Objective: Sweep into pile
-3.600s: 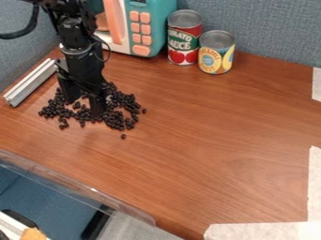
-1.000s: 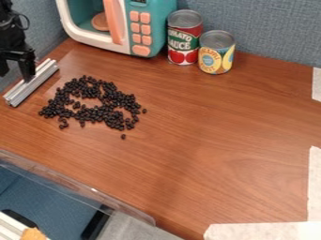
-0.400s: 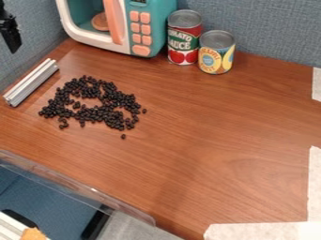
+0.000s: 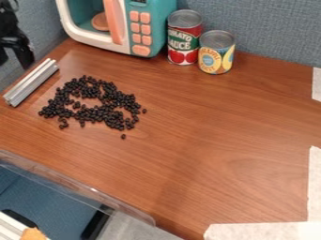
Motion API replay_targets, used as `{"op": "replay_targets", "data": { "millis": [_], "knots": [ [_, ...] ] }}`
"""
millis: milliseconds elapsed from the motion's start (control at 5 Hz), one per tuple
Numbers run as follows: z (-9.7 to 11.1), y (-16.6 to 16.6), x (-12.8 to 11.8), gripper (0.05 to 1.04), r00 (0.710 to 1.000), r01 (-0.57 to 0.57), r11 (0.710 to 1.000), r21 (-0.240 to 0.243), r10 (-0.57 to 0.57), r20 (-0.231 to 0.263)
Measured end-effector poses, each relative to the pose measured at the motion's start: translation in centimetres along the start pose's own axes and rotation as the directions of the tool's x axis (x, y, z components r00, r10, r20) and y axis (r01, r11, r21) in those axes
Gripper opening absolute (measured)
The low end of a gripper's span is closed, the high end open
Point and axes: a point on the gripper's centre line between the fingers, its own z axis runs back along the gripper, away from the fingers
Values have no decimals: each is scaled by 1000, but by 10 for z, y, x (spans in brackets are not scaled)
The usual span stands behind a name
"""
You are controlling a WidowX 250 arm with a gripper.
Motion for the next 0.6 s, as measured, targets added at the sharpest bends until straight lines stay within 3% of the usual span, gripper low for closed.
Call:
{"op": "replay_targets", "data": {
  "millis": [600],
  "knots": [
    [-19,-9,0,999,998,53,996,66,-51,-34]
  ]
}}
